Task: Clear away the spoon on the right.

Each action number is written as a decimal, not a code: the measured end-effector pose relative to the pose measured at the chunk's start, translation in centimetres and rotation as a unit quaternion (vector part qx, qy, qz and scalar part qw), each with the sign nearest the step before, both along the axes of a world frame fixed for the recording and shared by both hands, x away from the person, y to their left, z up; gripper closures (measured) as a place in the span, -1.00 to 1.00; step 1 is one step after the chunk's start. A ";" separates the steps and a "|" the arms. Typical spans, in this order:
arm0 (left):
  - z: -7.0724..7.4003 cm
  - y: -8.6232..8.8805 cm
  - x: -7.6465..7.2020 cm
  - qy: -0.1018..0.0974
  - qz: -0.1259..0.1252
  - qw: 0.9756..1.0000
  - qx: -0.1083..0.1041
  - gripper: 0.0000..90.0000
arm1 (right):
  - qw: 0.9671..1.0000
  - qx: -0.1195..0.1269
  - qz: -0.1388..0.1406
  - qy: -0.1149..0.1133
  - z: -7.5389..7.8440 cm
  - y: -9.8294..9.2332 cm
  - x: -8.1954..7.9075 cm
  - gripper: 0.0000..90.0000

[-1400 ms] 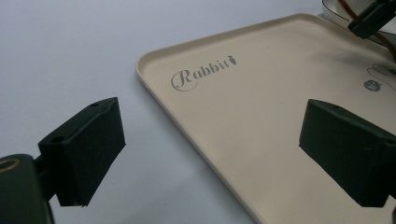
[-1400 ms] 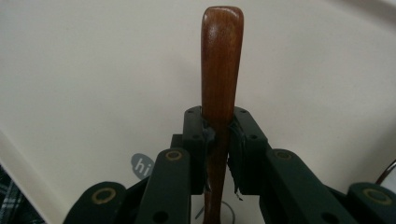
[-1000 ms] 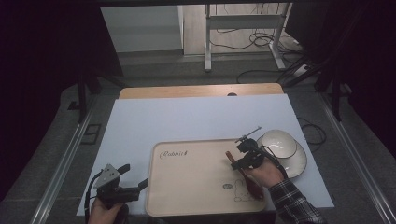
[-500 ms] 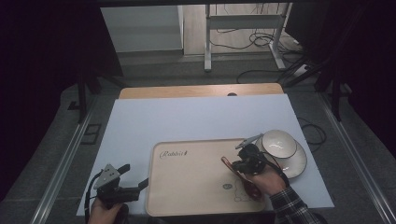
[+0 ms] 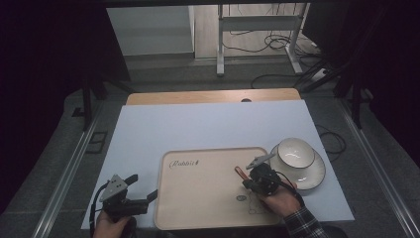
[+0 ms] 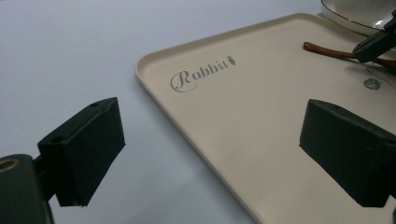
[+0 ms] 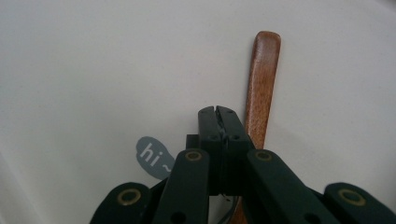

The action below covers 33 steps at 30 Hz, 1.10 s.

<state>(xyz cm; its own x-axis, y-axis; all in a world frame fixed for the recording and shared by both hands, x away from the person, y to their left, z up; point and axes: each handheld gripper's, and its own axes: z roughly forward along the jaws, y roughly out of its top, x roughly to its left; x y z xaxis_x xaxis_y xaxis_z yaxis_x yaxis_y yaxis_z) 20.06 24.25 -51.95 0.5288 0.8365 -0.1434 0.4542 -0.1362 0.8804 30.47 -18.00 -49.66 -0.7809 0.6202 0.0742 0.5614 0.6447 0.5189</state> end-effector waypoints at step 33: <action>0.0 0.0 0.0 -0.001 0.000 1.000 0.000 -0.87 | 0.998 0.005 -0.056 -0.008 -0.5 -3.0 1.5 1.00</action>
<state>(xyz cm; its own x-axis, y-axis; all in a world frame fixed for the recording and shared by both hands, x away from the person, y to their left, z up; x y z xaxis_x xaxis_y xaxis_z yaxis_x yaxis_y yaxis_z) 20.05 24.25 -51.94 0.5299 0.8359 -0.1429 0.4522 -0.1360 0.8815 31.97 -20.96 -50.16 -0.7082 0.7025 0.0699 0.6213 0.5731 0.5344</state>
